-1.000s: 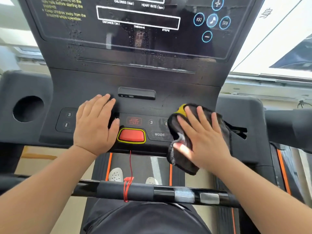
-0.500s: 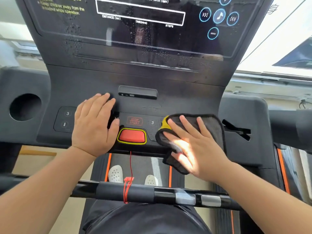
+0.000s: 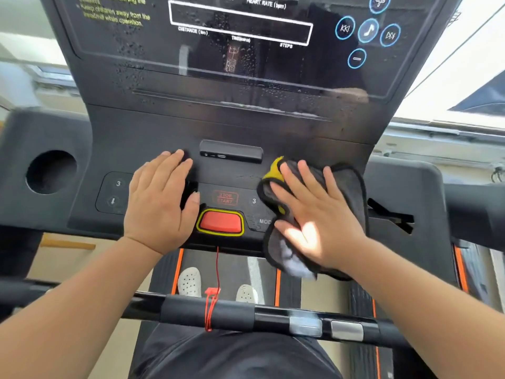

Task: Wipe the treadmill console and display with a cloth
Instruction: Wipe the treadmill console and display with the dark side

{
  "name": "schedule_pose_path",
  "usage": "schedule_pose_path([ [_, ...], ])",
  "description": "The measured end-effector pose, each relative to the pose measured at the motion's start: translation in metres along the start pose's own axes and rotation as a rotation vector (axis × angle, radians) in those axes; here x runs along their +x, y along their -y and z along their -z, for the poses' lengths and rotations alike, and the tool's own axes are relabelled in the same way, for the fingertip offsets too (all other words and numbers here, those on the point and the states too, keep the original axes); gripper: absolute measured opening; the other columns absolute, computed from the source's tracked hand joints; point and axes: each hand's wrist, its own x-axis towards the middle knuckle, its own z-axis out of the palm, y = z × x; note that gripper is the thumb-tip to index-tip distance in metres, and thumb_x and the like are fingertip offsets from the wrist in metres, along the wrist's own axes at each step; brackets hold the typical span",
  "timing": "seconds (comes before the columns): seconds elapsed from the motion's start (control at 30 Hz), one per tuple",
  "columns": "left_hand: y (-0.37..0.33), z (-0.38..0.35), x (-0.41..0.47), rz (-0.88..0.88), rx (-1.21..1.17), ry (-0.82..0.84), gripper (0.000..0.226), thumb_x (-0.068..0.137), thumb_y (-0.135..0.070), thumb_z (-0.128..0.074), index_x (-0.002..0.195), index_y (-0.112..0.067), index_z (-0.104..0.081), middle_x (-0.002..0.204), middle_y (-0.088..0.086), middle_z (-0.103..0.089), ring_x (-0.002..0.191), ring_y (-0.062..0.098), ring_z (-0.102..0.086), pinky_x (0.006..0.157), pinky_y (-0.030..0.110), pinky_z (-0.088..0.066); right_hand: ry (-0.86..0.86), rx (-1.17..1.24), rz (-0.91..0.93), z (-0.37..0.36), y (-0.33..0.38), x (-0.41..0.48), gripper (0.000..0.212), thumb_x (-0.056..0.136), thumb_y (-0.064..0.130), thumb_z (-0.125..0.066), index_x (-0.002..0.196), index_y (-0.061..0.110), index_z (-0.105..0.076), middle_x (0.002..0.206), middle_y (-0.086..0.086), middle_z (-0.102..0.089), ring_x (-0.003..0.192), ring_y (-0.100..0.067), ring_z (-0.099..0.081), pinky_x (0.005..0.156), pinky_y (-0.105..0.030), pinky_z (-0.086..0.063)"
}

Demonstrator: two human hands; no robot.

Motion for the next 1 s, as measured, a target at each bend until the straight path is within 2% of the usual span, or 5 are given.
schedule_pose_path([
  [0.13,0.002,-0.002,-0.001,-0.009,0.002,-0.01,0.056,0.093,-0.034,-0.043,0.134,0.001,-0.059,0.144,0.019,-0.056,0.134,0.041,-0.05,0.11,0.057,-0.037,0.025,-0.014,0.096,-0.004,0.004,-0.04,0.072,0.097,0.067,-0.037,0.157,0.028,-0.037,0.172,0.001,-0.019,0.159,-0.029,-0.015,0.125,-0.062,-0.011],
  [0.23,0.004,-0.002,0.0,-0.019,-0.002,-0.012,0.056,0.094,-0.034,-0.043,0.134,0.001,-0.059,0.144,0.02,-0.056,0.134,0.041,-0.051,0.109,0.059,-0.038,0.034,-0.052,0.035,0.003,-0.024,-0.018,0.082,0.096,0.079,-0.025,0.158,0.027,-0.033,0.173,-0.001,-0.015,0.16,-0.029,-0.008,0.125,-0.064,0.0],
  [0.43,0.005,-0.003,-0.001,-0.017,-0.01,-0.017,0.057,0.095,-0.035,-0.04,0.134,0.001,-0.059,0.144,0.02,-0.056,0.135,0.041,-0.05,0.11,0.059,-0.037,-0.015,-0.138,-0.059,0.007,-0.034,0.03,0.083,0.093,0.076,-0.032,0.157,0.023,-0.039,0.173,-0.006,-0.012,0.159,-0.035,-0.002,0.121,-0.063,0.013],
  [0.73,0.003,-0.001,-0.002,-0.003,-0.017,0.002,0.057,0.095,-0.036,-0.039,0.134,0.001,-0.058,0.144,0.019,-0.056,0.135,0.041,-0.049,0.11,0.058,-0.036,0.044,0.026,0.073,-0.001,0.02,-0.041,0.064,0.099,0.055,-0.04,0.157,0.026,-0.04,0.172,0.001,-0.019,0.159,-0.027,-0.018,0.128,-0.052,-0.009],
  [1.0,0.003,0.0,0.0,-0.001,-0.032,-0.009,0.057,0.096,-0.036,-0.038,0.134,0.001,-0.059,0.144,0.019,-0.056,0.134,0.041,-0.05,0.109,0.057,-0.037,0.087,0.006,-0.176,0.001,-0.004,-0.001,0.083,0.096,0.073,-0.026,0.161,0.021,-0.028,0.173,-0.003,-0.001,0.16,-0.031,0.001,0.127,-0.061,-0.004],
])
